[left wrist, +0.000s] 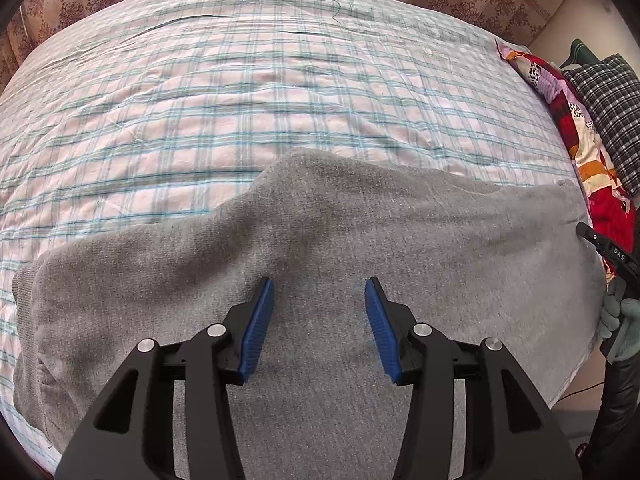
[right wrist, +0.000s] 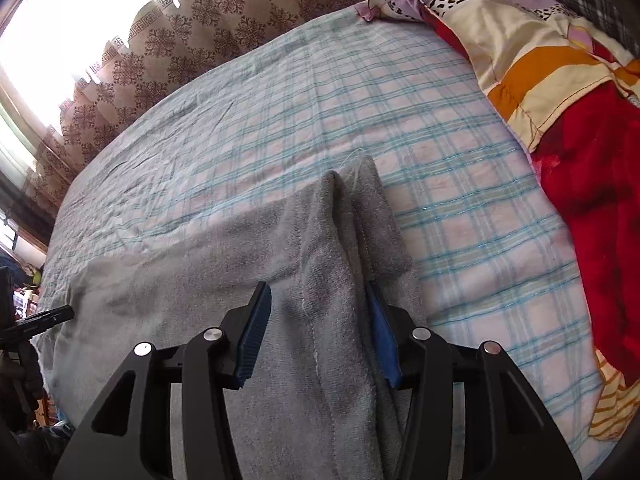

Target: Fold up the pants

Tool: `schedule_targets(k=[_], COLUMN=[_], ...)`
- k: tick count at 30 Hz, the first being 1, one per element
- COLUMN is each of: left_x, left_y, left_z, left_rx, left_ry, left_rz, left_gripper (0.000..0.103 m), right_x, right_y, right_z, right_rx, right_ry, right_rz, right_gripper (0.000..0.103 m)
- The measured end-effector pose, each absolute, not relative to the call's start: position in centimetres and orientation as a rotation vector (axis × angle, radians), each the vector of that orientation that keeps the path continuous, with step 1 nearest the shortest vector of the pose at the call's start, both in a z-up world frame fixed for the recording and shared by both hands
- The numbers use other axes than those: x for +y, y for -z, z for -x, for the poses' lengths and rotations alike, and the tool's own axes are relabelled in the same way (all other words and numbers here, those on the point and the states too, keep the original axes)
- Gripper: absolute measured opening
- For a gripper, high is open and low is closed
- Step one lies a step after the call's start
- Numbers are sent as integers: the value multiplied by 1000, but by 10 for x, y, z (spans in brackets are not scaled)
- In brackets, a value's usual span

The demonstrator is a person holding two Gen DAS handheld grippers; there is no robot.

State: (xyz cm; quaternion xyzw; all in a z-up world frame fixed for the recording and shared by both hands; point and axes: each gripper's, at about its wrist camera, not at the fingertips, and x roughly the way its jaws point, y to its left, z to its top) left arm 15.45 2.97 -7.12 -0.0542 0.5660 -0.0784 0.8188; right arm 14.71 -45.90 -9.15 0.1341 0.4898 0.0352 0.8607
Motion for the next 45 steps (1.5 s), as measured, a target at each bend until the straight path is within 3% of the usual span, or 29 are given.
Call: schedule_targets(k=[3,5,6,9,13,19,24,26,31,37,45], left_x=[24,21,20,19,18,12,-4,-7,-4,-18,-85], left_y=[73,73,74,76,77,74,93,100,92,76,78], left_z=[-154,-154,-154,-155,-157,-161,-161,-161,-163,-148,-105], left_rx=[1210,1213,1215,1219,1221,1203,1209,1215,1200,1185,1218], left_ry=[180,185,185,185,184,202,219,214,214,281,544], left_rz=[112,109,109,106,101,108,63,43,52,92,-106], left_gripper=[49,49,49,49,49,49,57,57,57,57,57], right_x=[-467,-463,-461,-457,-455,-441,-449,-448,-447,-428,-404], right_y=[99,99,99,97,76,40,85,95,65,42,92], right_z=[-152,-152,-152,-149,-143,-143,-164,-165,-145,-108,-84], right_rx=[1044,1055,1065,1059,980,880,1002,1013,930,911,1092], right_ry=[-82,-107,-120,-127,-74,18,39,49,121,19,-17], right_rz=[-335,-312,-312,-293,-278,-114,-108,-100,-58,-111,-128], right_gripper=[45,36,26,14,10,10,11,15,37,37,37])
